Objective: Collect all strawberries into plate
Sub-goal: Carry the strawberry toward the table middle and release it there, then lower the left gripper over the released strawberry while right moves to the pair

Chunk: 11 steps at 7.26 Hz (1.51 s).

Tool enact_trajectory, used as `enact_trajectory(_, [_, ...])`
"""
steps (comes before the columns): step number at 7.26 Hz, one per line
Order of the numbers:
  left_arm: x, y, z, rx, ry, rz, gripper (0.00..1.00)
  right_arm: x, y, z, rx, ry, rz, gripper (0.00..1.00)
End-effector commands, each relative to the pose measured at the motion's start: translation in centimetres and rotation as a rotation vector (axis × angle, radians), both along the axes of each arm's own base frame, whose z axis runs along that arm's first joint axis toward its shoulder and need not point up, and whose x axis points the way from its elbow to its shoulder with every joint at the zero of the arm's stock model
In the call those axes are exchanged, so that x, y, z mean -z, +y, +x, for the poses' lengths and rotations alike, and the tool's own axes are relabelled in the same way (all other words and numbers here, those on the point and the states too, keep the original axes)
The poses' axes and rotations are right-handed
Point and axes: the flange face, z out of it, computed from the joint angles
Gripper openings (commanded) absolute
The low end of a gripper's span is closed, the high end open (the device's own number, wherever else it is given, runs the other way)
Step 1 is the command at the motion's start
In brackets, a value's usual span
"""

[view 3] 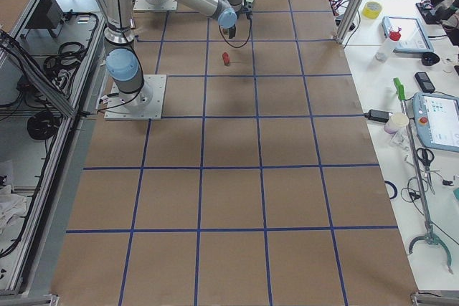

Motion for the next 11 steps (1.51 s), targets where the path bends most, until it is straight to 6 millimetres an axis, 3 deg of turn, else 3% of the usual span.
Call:
enact_trajectory(1, [1.9,-0.4,-3.8,0.004,0.139,-0.049,1.00,-0.5,0.5,-3.5,-0.030,0.305,-0.026,1.00])
enact_trajectory(4, [8.8,1.8,-10.5,0.059,0.141,-0.101,1.00,3.1,3.1,-4.5,0.028,0.209,0.088,0.93])
enact_trajectory(7, [15.3,5.0,-13.6,0.146,0.137,-0.083,1.00,2.7,1.4,-5.6,0.076,0.174,0.088,0.86])
enact_trajectory(8, [16.6,5.8,-14.7,0.170,0.132,-0.056,1.00,2.5,1.2,-5.2,0.082,0.141,0.089,0.86])
enact_trajectory(10, [18.4,6.0,-14.5,0.183,0.081,-0.029,1.00,2.5,1.1,-4.8,0.117,0.111,0.099,0.83])
enact_trajectory(11, [18.8,6.0,-14.5,0.181,0.079,-0.021,0.95,2.5,1.1,-4.9,0.107,0.117,0.089,0.82])
